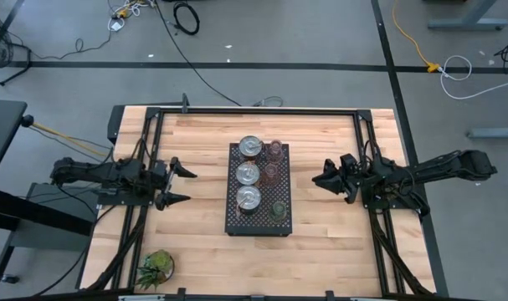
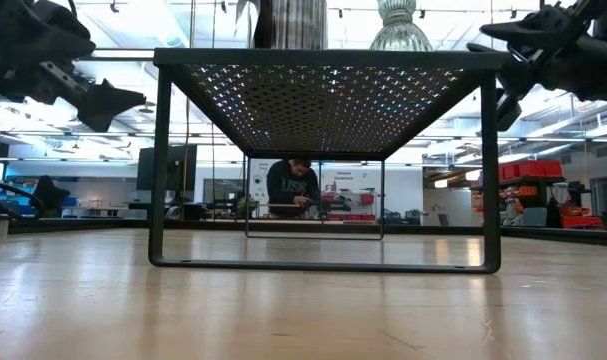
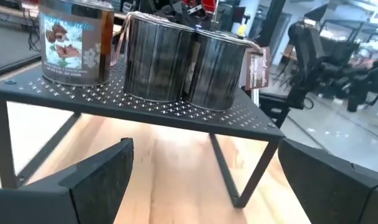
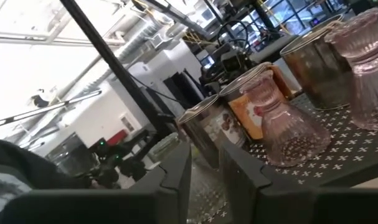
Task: Pick & Place candle stick holders
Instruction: Return to Home Position
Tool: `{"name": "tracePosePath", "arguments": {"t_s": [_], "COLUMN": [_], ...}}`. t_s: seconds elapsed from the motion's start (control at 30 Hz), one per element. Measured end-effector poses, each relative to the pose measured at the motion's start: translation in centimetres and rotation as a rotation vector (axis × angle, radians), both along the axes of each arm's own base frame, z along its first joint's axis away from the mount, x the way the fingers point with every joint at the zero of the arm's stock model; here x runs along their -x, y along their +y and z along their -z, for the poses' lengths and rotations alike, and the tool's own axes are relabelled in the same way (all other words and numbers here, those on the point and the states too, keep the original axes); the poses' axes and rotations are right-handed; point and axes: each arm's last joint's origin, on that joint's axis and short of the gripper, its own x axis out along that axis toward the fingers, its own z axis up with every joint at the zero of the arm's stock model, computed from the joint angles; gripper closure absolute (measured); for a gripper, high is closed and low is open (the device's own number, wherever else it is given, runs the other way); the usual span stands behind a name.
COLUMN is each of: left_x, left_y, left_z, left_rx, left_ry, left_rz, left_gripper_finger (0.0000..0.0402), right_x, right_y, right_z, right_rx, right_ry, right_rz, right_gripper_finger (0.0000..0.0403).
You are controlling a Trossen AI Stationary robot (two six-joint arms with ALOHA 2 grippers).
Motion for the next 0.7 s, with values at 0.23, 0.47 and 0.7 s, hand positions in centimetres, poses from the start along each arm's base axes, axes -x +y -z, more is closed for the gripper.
{"name": "tracePosePath", "arguments": {"t_s": [0.23,0.47,0.7], "left_x": [-0.01,-0.01,0.0], "left_y": [0.0,0.0,0.0], "left_z": [-0.14,-0.15,-0.15], "left_rx": [0.109,0.11,0.109], "left_ry": [-0.004,-0.004,-0.005], "left_rz": [-0.005,-0.005,-0.005], "left_gripper_finger": [0.0003,0.0003,0.0003], "right_x": [-0.01,0.1,0.53], "right_y": [-0.05,0.04,0.03], "right_z": [0.0,-0.08,0.08], "right_rx": [-0.001,-0.003,-0.007], "right_ry": [0.0,-0.004,0.027], "right_rz": [0.018,0.021,0.048], "right_gripper_finger": [0.0318,0.0318,0.0318]}}
